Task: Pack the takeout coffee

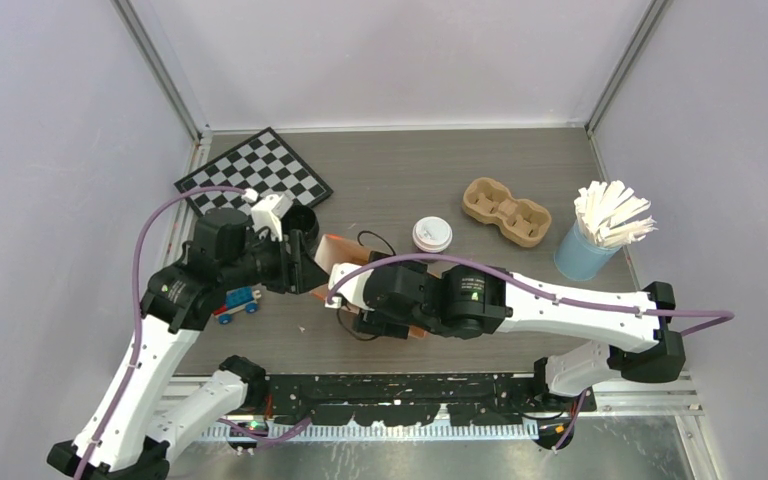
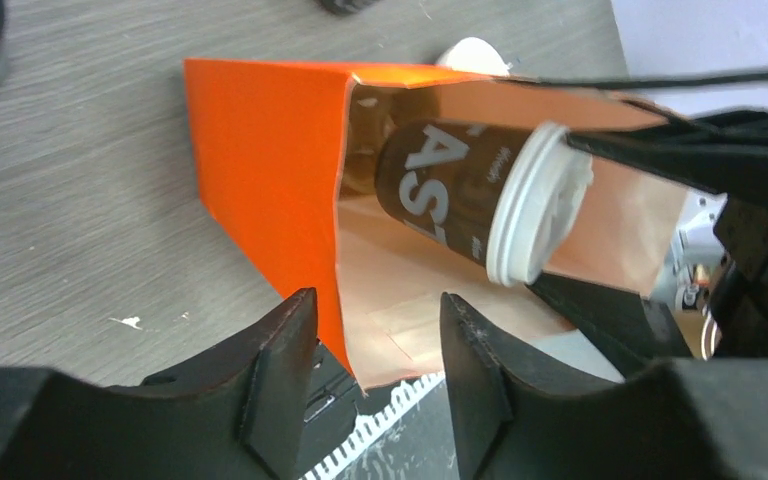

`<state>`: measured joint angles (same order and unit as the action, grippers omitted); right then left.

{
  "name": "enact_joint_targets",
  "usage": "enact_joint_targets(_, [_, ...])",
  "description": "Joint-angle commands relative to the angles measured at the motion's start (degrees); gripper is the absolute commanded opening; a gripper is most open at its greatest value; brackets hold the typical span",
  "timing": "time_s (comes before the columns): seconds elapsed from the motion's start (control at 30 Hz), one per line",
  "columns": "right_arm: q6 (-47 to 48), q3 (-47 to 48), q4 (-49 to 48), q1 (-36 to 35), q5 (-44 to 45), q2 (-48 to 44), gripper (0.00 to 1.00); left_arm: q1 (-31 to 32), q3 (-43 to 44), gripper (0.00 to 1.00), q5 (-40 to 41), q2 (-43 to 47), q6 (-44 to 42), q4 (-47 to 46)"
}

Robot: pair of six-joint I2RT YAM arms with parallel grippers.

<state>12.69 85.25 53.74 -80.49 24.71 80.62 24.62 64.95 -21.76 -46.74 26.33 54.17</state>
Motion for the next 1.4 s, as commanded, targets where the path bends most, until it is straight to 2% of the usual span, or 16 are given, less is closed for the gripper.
enact_joint_targets(0.0, [-1.2,-1.1,-3.1,-0.9,3.0,-1.7,0.71,-0.3,-2.6,0.45,-7.9,2.2,-1.7,-1.8])
enact_joint_targets(0.1, [-1.1,-3.0,-4.0,-1.2,2.8,-2.2,0.71,-0.3,-2.9,0.38,-7.2,2.4,-3.4,-1.0])
enact_joint_targets(0.2, [-0.4,-4.5,-5.3,-1.3,2.9,-2.6,0.70,-0.3,-3.0,0.26,-6.6,2.7,-4.7,-1.4])
enact_joint_targets(0.33, [3.4,-5.1,-7.2,-1.2,5.5,-3.1,0.71,-0.3,-4.2,0.01,-7.0,3.6,-6.8,-3.6])
enact_joint_targets(0.43, [5.7,-3.0,-7.8,0.4,8.1,-2.4,0.71,-0.3,-6.9,0.00,-5.8,6.0,-7.7,-9.9])
enact_joint_targets(0.6, [11.0,-2.0,-9.2,5.3,5.2,-2.3,0.71,-0.3,-13.5,0.00,-4.6,9.1,-6.9,-25.6])
enact_joint_targets(0.7, [11.8,-2.8,-8.7,5.4,4.0,-2.2,0.71,-0.3,-14.8,0.00,-6.5,7.6,-7.8,-27.2])
enact_joint_targets(0.83, [8.3,-5.3,-8.7,4.5,0.9,-2.8,0.70,-0.2,-17.4,0.00,-7.2,8.3,-8.6,-27.9])
enact_joint_targets(0.87, [7.7,-6.0,-9.1,3.9,0.9,-3.0,0.70,-0.3,-17.4,0.03,-6.7,8.8,-8.5,-27.3])
enact_joint_targets(0.93, [7.2,-7.1,-9.6,3.0,2.0,-2.9,0.70,-0.3,-16.0,0.29,-4.5,9.3,-8.2,-23.4])
enact_joint_targets(1.0, [6.6,-7.5,-10.0,2.7,2.8,-2.8,0.70,-0.3,-13.7,0.45,-2.9,9.3,-7.9,-17.9])
enact_joint_targets(1.13, [6.4,-8.8,-11.1,2.3,4.1,-2.7,0.70,-0.3,-10.7,0.49,-3.6,9.4,-6.4,-8.9])
enact_joint_targets(1.37, [7.3,-10.1,-12.2,2.2,5.5,-2.4,0.71,-0.3,-11.2,0.51,-2.5,9.1,-4.5,-6.8])
